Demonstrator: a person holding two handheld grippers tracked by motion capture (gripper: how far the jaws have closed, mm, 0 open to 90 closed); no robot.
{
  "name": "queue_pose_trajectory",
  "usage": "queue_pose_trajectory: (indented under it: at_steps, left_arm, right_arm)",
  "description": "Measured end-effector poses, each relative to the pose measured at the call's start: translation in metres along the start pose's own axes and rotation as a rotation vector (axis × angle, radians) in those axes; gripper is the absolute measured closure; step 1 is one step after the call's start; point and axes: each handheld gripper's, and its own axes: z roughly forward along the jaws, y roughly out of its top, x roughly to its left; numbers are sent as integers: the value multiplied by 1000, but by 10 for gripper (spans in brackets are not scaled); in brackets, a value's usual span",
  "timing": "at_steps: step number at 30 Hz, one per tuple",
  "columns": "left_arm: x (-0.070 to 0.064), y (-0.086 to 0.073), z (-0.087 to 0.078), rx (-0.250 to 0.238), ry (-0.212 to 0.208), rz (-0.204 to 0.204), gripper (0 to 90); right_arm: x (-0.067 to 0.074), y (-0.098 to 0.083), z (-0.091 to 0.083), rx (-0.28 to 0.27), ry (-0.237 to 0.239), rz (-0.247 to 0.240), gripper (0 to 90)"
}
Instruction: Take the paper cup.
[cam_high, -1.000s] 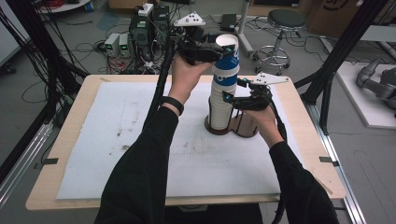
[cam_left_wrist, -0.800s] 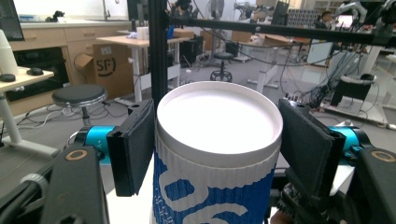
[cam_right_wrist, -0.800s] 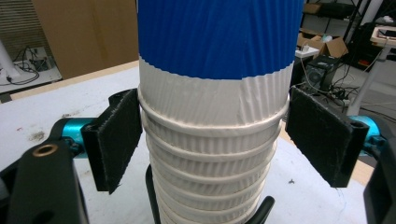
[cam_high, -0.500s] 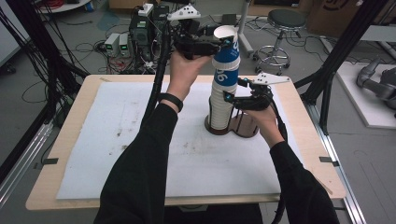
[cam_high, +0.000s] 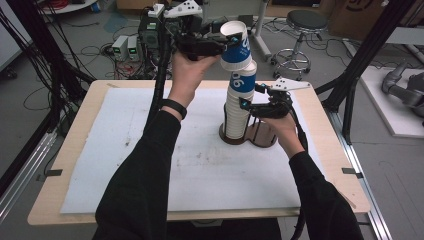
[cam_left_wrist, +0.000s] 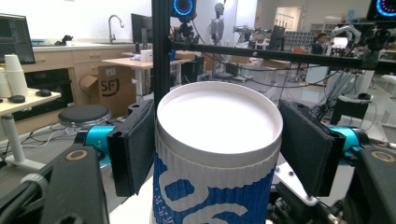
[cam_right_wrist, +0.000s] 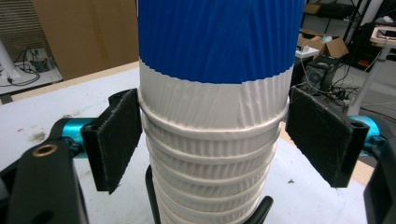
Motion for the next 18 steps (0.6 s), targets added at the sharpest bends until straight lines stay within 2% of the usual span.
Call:
queue_pose_trajectory:
  at_steps: [9,18]
  left_arm:
    - [-11,2,-26,34,-16,50,302]
    - [-28,-20,-57,71,-52,54,301]
  right_arm:
    - [0,0,-1,6,0,4,191]
    - [0,0,-1,6,-3,0,191]
